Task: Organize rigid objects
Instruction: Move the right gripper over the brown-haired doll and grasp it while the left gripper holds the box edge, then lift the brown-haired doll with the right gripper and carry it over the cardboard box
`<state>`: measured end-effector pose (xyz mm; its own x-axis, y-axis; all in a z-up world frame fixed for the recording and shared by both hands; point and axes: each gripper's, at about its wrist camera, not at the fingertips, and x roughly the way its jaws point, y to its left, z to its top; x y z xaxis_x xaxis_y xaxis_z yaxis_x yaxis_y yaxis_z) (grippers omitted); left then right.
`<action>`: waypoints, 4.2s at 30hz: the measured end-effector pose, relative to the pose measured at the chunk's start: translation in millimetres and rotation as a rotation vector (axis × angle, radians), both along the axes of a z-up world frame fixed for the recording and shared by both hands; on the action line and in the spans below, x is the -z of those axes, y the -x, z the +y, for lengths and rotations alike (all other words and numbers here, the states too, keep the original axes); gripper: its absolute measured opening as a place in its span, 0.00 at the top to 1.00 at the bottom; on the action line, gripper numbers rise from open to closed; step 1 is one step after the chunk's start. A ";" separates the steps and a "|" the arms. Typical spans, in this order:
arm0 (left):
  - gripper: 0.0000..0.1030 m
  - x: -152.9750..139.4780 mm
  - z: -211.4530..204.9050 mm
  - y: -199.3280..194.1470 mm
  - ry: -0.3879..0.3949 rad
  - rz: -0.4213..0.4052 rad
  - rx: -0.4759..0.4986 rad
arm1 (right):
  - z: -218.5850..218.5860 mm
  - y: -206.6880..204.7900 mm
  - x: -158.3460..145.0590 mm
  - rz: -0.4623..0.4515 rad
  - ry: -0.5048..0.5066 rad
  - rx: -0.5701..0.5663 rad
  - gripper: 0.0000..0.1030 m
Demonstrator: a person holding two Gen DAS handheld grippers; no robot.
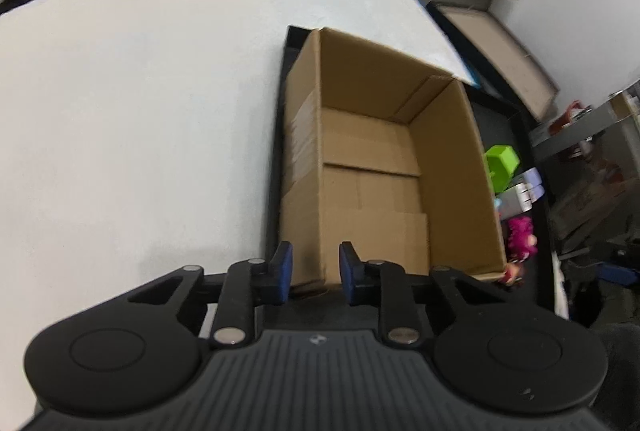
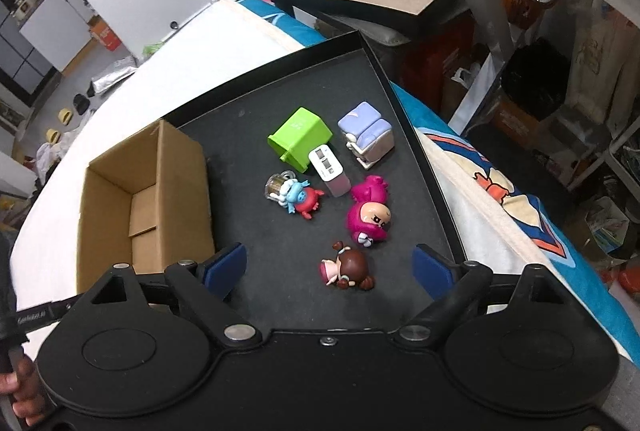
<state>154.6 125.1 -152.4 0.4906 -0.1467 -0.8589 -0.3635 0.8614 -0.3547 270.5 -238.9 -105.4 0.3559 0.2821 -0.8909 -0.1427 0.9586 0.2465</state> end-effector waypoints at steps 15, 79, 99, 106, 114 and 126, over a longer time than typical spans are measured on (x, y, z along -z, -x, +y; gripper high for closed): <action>0.79 28.7 6.9 -4.5 0.029 -0.050 0.033 | 16.4 -22.9 55.4 0.148 0.089 0.038 0.17; 0.78 28.3 17.1 1.2 0.096 -0.053 0.094 | 109.1 5.6 -27.5 -0.078 0.017 -0.203 0.61; 0.77 29.3 12.9 5.8 0.107 -0.068 0.094 | 163.7 -5.1 -17.1 -0.060 -0.017 -0.300 0.61; 0.77 28.4 12.6 5.6 0.112 -0.058 0.085 | 172.7 -9.0 -12.0 -0.049 -0.038 -0.318 0.61; 0.77 26.6 8.4 5.9 0.090 -0.057 0.065 | 182.9 -14.0 -2.2 -0.020 -0.054 -0.339 0.61; 0.77 25.9 3.9 6.8 0.071 -0.057 0.055 | 203.7 -24.2 4.9 0.002 -0.051 -0.400 0.61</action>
<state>147.8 129.0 -178.2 0.5281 -0.2341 -0.8162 -0.2942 0.8513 -0.4345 294.7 -35.2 -110.3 0.2071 0.4419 -0.8728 -0.5016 0.8140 0.2930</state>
